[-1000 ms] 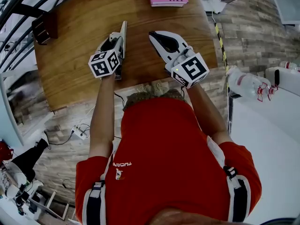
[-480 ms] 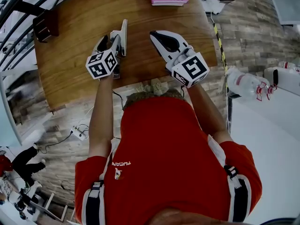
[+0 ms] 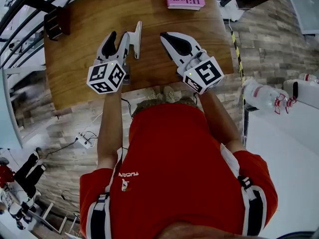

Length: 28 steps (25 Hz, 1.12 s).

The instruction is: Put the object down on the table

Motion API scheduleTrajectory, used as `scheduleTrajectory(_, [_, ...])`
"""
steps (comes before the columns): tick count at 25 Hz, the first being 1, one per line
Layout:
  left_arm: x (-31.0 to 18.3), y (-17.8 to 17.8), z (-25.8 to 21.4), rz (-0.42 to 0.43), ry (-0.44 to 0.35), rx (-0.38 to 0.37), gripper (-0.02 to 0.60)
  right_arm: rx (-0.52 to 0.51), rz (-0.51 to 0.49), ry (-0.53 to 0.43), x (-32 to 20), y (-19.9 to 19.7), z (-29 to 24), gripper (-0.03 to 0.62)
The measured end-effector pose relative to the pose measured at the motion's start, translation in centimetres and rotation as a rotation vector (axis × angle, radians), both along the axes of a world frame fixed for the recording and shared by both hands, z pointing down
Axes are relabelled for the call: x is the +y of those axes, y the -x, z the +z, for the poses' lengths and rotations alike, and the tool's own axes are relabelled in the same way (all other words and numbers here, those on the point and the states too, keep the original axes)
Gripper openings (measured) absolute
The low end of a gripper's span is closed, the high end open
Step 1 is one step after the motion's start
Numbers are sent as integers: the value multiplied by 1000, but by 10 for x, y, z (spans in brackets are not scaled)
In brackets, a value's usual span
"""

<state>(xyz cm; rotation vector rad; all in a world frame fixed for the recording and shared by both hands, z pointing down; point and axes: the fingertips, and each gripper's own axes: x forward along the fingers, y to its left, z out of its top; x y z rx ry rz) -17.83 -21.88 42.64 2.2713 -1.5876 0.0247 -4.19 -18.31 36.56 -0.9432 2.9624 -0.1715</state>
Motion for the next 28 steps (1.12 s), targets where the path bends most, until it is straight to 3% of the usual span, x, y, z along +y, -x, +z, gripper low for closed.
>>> scheduleTrajectory(7, [33, -22, -61, 59, -155, 17, 121, -53, -13, -42, 11, 5, -24, 25])
scheduleTrajectory(14, [62, -33, -105, 51, -304, -47, 37, -86, -30, -103, 28, 5, -47, 25])
scheduleTrajectory(21, [80, -41, -129, 76, -380, -19, 9, -103, -42, -175, 42, 3, -70, 25])
scheduleTrajectory(28, [87, -41, -131, 74, -385, -9, 9, -104, -64, -181, 50, 8, -71, 25])
